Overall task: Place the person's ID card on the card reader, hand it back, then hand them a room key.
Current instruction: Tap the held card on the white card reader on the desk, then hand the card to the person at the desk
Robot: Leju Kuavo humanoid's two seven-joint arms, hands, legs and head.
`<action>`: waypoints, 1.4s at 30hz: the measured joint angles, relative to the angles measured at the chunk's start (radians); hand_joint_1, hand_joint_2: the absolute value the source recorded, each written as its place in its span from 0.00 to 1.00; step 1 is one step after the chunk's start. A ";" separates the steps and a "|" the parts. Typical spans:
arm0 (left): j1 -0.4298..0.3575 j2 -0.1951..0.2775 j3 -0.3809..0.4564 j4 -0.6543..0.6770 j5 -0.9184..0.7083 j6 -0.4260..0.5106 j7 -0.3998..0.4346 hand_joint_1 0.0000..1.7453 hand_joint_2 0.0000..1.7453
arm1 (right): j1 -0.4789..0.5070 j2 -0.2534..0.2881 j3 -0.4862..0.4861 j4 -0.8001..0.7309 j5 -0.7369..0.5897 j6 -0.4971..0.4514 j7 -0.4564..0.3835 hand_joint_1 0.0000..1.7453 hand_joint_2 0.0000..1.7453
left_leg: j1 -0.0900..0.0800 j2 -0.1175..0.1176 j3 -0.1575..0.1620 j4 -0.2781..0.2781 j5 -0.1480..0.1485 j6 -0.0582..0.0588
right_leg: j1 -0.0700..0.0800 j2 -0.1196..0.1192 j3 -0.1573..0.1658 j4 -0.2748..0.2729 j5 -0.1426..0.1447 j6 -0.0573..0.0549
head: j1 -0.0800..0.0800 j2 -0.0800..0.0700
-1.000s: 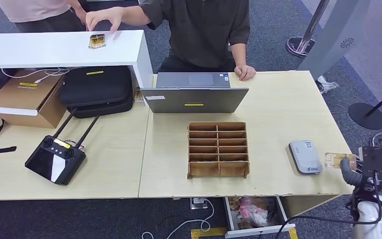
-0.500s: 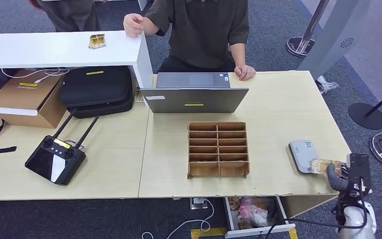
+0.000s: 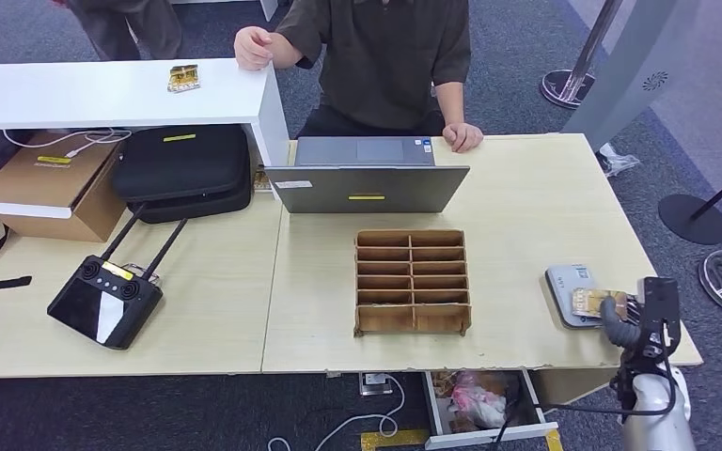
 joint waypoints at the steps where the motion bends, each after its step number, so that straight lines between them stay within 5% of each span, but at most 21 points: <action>1: 0.001 0.001 0.000 0.000 -0.003 -0.003 0.000 0.00 0.00 | -0.010 0.004 0.007 0.009 0.005 -0.006 0.000 1.00 1.00 | 0.000 0.000 0.000 0.000 0.000 0.000 | 0.000 0.000 0.000 0.000 0.000 0.000 | 0.000 0.000; 10: 0.014 0.026 -0.002 0.000 -0.022 -0.042 -0.001 0.00 0.00 | -0.108 0.013 0.130 0.125 0.237 -0.110 0.106 1.00 1.00 | 0.000 0.003 0.002 0.000 0.000 0.000 | 0.000 0.004 0.001 0.000 0.000 0.000 | 0.000 0.000; 26: 0.017 0.025 -0.002 0.000 -0.014 -0.033 -0.013 0.00 0.00 | -0.141 0.014 0.179 0.168 0.310 -0.075 0.087 1.00 1.00 | 0.000 0.003 0.006 0.000 -0.001 0.000 | 0.000 0.003 0.005 0.000 0.000 0.000 | 0.000 0.000; 32: 0.018 0.029 -0.002 0.000 -0.014 -0.054 -0.007 0.00 0.00 | -0.122 0.014 0.203 0.020 0.396 -0.105 0.099 1.00 1.00 | 0.000 0.002 0.005 0.000 0.000 0.000 | 0.000 0.002 0.004 0.000 0.001 0.000 | 0.000 0.000; 42: 0.018 0.030 -0.002 0.000 -0.014 -0.055 -0.019 0.00 0.00 | -0.160 0.008 0.267 -0.493 0.577 -0.269 0.107 1.00 1.00 | -0.001 0.001 0.003 0.000 0.000 0.000 | -0.001 0.002 0.003 0.001 0.000 0.000 | 0.000 0.000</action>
